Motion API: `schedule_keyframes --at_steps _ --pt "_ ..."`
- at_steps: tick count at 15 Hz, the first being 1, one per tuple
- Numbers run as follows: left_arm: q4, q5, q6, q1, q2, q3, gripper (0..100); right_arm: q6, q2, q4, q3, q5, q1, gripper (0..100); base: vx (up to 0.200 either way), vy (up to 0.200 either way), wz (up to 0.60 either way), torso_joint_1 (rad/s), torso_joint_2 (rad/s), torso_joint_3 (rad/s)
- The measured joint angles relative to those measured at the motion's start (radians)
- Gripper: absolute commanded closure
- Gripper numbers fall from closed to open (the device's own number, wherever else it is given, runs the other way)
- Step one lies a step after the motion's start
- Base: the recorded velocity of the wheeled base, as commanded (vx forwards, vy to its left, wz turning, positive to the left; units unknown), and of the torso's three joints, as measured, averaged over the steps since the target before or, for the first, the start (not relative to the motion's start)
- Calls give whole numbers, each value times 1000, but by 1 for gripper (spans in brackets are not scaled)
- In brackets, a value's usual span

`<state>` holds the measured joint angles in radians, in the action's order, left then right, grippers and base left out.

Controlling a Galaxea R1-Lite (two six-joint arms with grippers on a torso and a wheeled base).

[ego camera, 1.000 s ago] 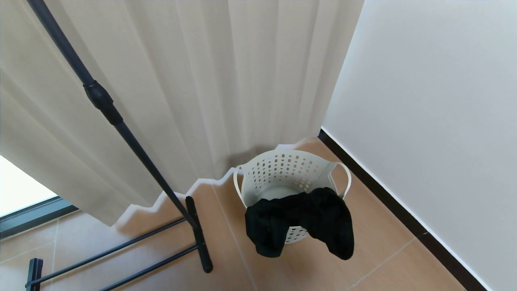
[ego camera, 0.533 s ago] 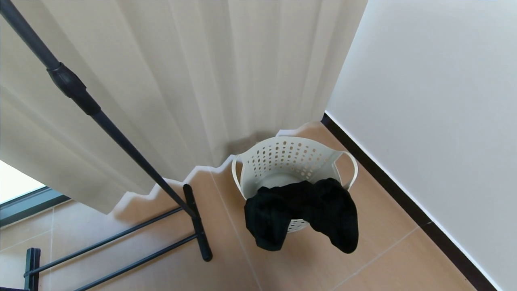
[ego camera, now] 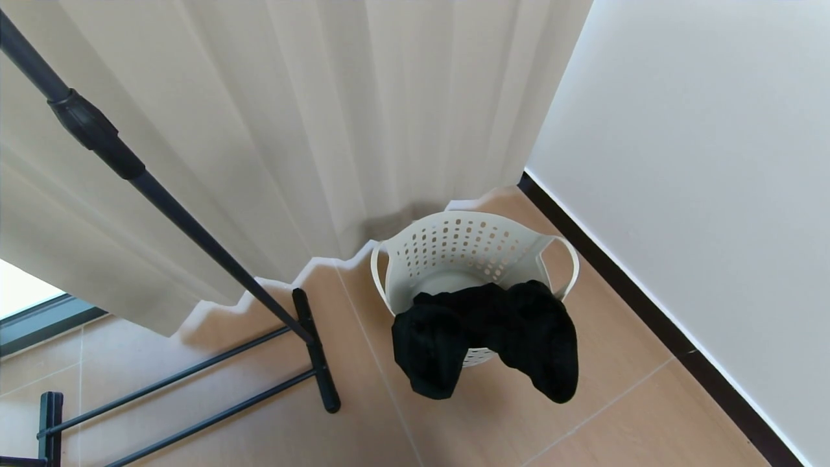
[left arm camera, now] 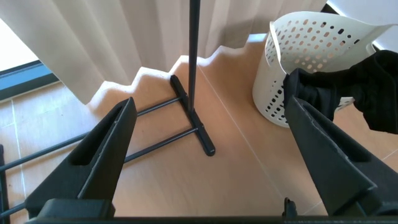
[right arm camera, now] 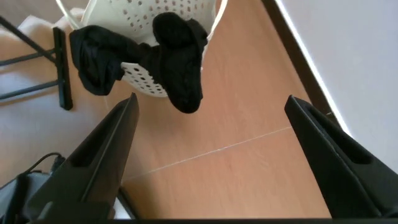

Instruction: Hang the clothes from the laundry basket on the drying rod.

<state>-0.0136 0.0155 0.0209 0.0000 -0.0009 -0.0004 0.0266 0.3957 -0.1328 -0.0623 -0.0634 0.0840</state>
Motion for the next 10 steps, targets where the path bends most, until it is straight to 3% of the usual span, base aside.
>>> schedule_keyframes --at_steps 7,10 --pt "0 0 -1 0 0 0 0 240 675 -55 -367 8 82 0 0 0 0 0 0 0" --pt "-1 -1 1 0 0 0 0 330 909 -61 -576 17 93 0 0 0 0 0 0 0"
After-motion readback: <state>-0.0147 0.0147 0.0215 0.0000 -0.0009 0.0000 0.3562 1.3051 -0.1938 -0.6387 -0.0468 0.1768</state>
